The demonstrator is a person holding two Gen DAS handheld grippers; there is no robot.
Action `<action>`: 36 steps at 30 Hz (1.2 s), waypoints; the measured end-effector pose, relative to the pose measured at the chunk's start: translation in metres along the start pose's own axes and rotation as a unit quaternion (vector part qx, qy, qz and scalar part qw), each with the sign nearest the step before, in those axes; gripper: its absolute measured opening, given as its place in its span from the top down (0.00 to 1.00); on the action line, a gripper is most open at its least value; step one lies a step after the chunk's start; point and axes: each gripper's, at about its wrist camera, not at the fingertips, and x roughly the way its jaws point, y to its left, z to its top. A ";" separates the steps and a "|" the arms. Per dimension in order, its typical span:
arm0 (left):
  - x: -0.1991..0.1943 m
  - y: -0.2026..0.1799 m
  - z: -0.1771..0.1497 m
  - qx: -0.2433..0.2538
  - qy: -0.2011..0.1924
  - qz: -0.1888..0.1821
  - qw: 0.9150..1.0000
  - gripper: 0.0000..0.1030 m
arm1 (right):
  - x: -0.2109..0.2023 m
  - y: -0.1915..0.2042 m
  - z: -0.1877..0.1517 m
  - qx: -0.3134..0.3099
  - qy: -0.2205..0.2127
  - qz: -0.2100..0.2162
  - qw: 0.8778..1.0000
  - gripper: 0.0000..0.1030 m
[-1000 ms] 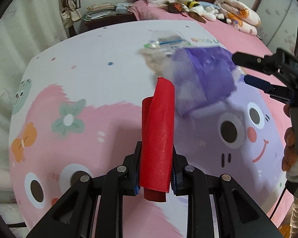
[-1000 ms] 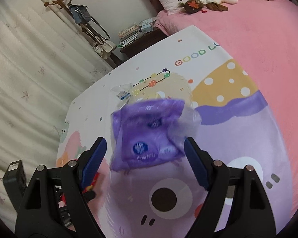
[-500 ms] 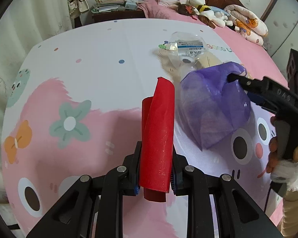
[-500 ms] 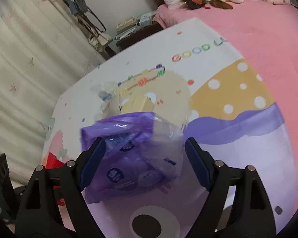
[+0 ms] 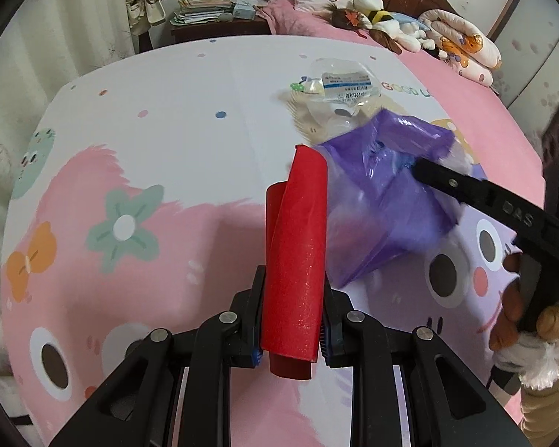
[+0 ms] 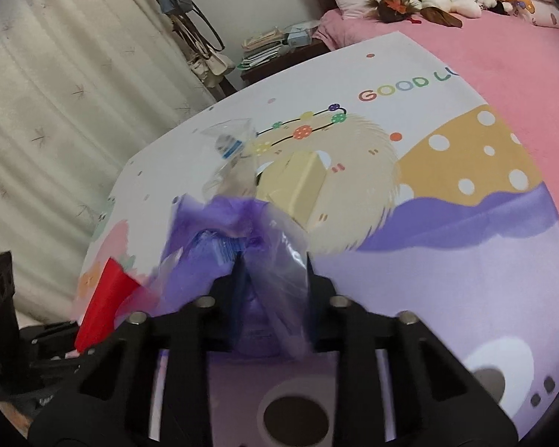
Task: Collect trash
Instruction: 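Carry the red item and purple bag down over the bin with both tools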
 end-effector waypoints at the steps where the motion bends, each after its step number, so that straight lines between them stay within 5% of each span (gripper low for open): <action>1: -0.005 0.000 -0.002 0.000 -0.002 0.000 1.000 0.79 | -0.007 0.002 -0.002 0.000 -0.003 0.003 1.000 0.80; 11: -0.100 0.000 -0.064 0.012 -0.022 0.011 1.000 0.79 | -0.139 0.052 -0.058 -0.021 -0.047 0.025 0.998 0.85; 24: -0.213 -0.027 -0.239 0.078 -0.022 0.022 0.996 0.79 | -0.291 0.120 -0.202 -0.079 -0.036 0.022 0.996 0.85; 30: -0.199 -0.041 -0.326 0.094 0.006 0.003 0.996 0.79 | -0.307 0.118 -0.283 -0.082 -0.018 0.007 0.996 0.85; 36: -0.137 -0.047 -0.400 0.107 0.057 -0.003 0.993 0.79 | -0.266 0.092 -0.360 -0.057 0.037 -0.013 0.998 0.85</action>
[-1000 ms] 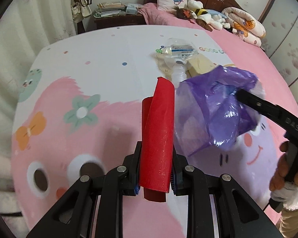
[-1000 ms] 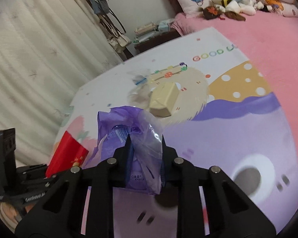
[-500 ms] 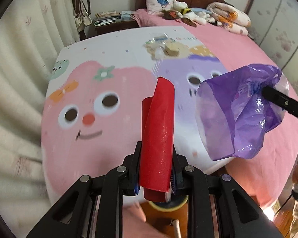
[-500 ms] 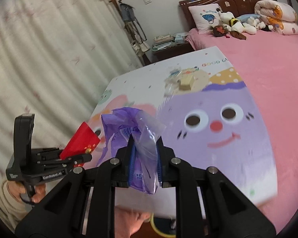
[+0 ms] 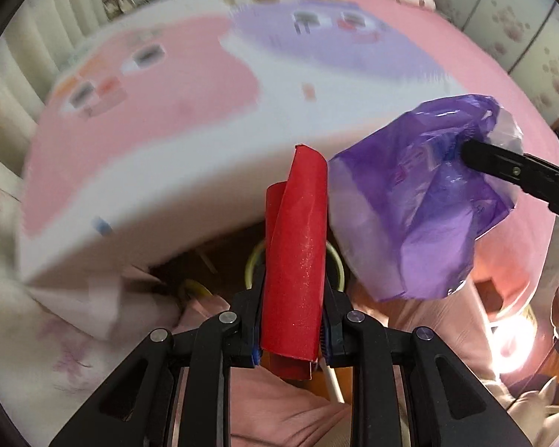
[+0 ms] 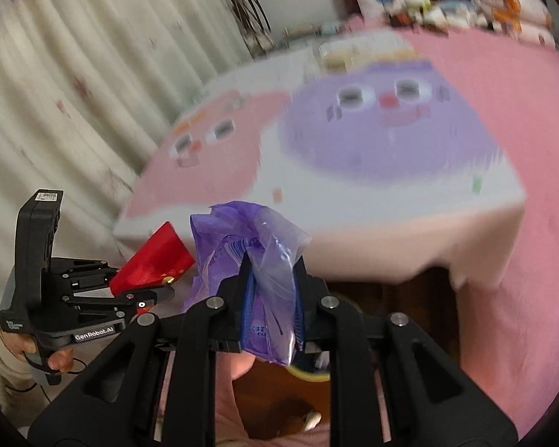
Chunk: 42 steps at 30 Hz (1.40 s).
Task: Collect trash
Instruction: 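Carry the red item and purple bag down over the bin with both tools, then open both tools to drop the red item and purple bag into the bin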
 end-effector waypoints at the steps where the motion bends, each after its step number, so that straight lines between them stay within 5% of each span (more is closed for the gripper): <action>1: 0.010 -0.002 -0.005 0.001 0.006 -0.001 1.000 0.79 | 0.010 -0.004 -0.010 0.004 0.009 -0.005 1.000 0.85; 8: 0.097 -0.023 -0.041 0.046 0.031 0.020 0.998 0.79 | 0.094 -0.051 -0.082 0.075 0.077 -0.040 0.993 0.85; 20: 0.207 -0.004 -0.050 -0.036 0.059 -0.017 0.997 0.79 | 0.194 -0.100 -0.144 0.099 0.096 -0.127 0.982 0.85; 26: 0.245 0.002 -0.053 -0.073 0.090 -0.023 0.993 0.79 | 0.236 -0.119 -0.145 0.138 0.119 -0.142 0.973 0.85; 37: 0.292 -0.004 -0.031 -0.072 0.121 -0.037 0.989 0.78 | 0.282 -0.118 -0.143 0.095 0.139 -0.162 0.972 0.85; 42: 0.302 0.003 -0.029 -0.086 0.133 -0.038 0.987 0.65 | 0.296 -0.117 -0.146 0.090 0.153 -0.155 0.972 0.78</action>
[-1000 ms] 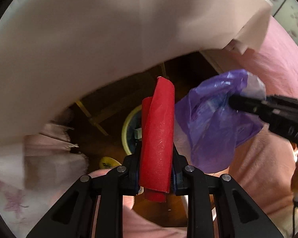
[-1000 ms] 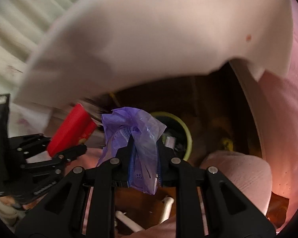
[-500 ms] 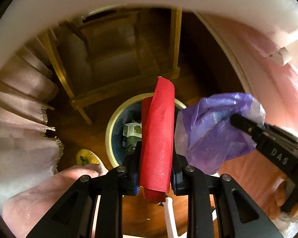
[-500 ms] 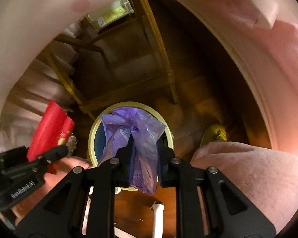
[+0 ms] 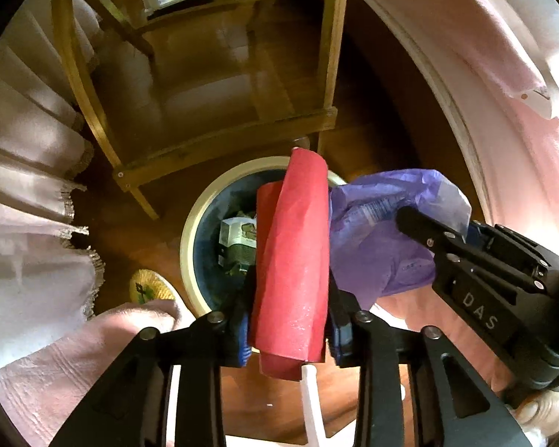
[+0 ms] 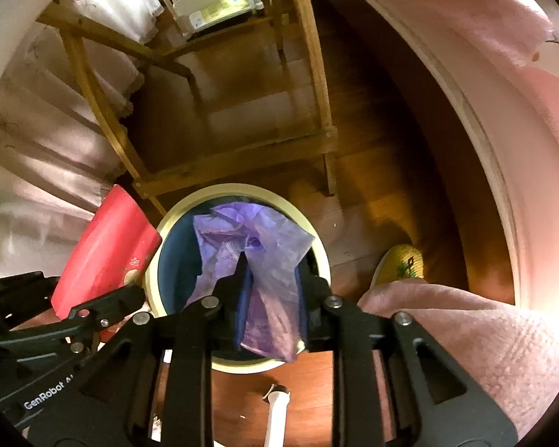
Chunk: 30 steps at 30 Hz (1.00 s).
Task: Collect trash
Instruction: 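Open both tools to drop the red item and purple bag into the bin, then raise both tools back toward the table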
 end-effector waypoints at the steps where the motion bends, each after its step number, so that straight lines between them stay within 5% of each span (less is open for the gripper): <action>1: 0.002 0.003 0.001 -0.002 0.001 0.001 1.000 0.63 | 0.002 0.000 0.000 0.001 0.002 0.003 1.000 0.77; 5: 0.005 0.008 0.002 -0.002 -0.001 0.008 1.000 0.52 | 0.005 0.001 0.002 -0.001 0.002 0.015 1.000 0.55; 15: -0.002 0.026 0.004 -0.024 -0.018 0.034 0.999 0.23 | 0.005 0.001 0.002 0.006 0.009 0.018 1.000 0.52; 30: -0.017 0.022 0.001 -0.024 -0.043 0.033 0.998 0.20 | -0.003 0.001 -0.002 0.001 -0.001 0.025 1.000 0.52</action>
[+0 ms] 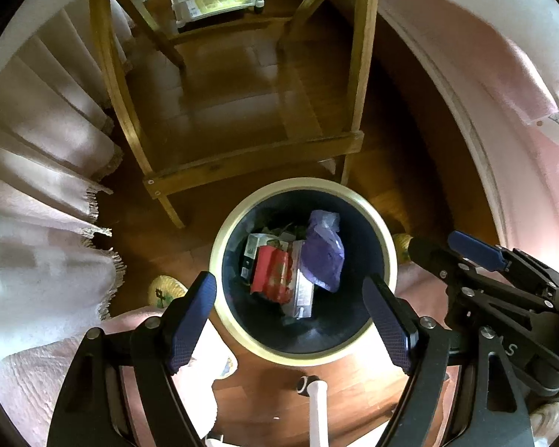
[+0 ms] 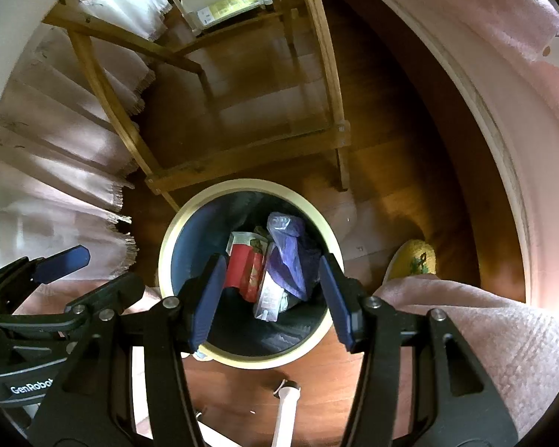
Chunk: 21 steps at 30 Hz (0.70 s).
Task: Collect trash
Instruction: 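Raise both tools back toward the table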
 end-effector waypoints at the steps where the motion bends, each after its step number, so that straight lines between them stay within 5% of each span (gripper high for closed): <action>1: -0.002 -0.001 0.000 0.001 -0.001 -0.001 1.000 0.20 | -0.002 0.000 0.000 0.000 -0.002 0.000 1.000 0.52; 12: -0.065 -0.024 -0.012 0.046 -0.064 -0.008 0.997 0.20 | -0.057 0.011 -0.009 -0.040 -0.083 -0.005 0.996 0.52; 21: -0.177 -0.011 -0.020 0.038 -0.138 -0.029 0.989 0.20 | -0.142 0.022 -0.007 -0.080 -0.167 -0.001 0.983 0.52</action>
